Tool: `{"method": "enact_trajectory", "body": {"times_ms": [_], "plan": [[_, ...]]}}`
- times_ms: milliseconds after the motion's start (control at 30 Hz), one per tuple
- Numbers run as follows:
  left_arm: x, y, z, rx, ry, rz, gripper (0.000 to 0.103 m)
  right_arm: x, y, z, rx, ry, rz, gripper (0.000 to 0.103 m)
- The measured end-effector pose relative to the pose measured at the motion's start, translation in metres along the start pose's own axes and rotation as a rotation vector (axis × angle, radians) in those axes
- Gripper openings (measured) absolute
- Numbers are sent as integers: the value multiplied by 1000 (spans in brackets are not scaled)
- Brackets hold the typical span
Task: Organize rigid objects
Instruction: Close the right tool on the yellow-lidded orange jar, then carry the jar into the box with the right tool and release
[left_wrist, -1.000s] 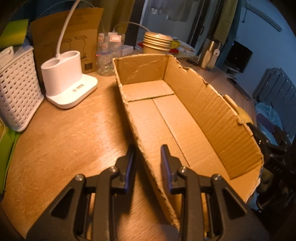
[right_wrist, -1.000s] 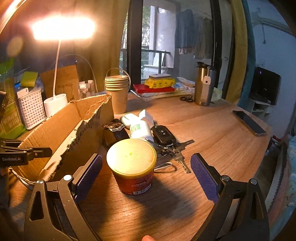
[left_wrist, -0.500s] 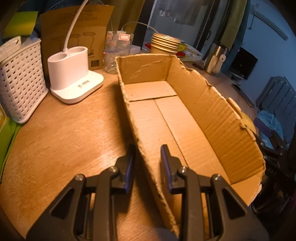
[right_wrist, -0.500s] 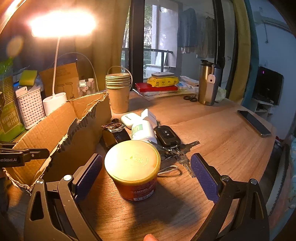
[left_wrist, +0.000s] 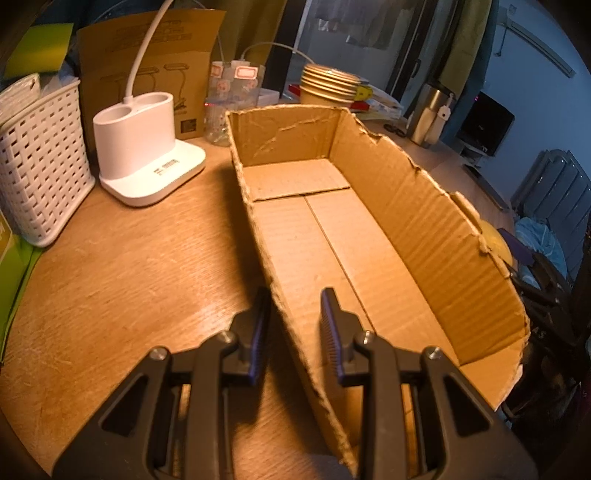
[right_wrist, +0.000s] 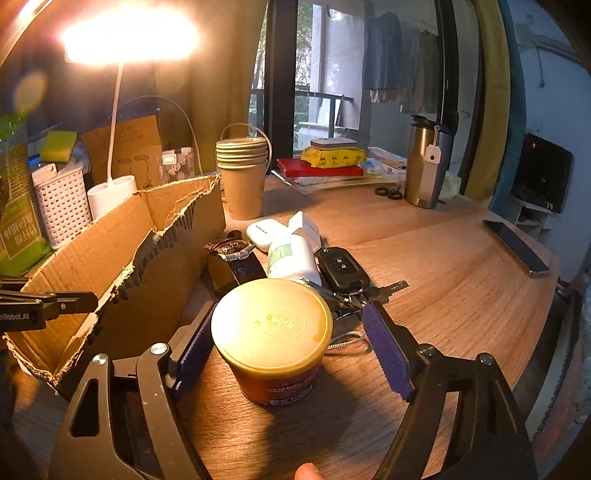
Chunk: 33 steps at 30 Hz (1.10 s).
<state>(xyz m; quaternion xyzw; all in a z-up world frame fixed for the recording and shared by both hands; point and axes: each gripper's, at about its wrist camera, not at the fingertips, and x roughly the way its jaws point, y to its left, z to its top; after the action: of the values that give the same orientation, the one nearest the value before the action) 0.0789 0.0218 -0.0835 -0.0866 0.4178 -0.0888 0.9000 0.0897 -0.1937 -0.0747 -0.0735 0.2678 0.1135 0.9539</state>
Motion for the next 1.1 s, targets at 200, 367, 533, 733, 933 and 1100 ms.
{"method": "enact_trajectory", "body": {"times_ms": [200,367,533,733,933,1100], "plan": [[1,1,1,0,-1,2,29,-1,-1,0,-3,-7,-8,61],[1,1,1,1,-1,4,27,-2,2,1,-15,-10,0,61],[1,1,1,1,-1,3,25,-10,4,5,-25,-37,6,61],[1,1,1,1,-1,4,25,-23,2,12,-13,-62,27,61],[3,4,2,-4,7,4,25,-41,3,23,-15,-103,58,61],[4,4,2,-5,7,4,25,-51,8,29,-26,-122,79,61]]}}
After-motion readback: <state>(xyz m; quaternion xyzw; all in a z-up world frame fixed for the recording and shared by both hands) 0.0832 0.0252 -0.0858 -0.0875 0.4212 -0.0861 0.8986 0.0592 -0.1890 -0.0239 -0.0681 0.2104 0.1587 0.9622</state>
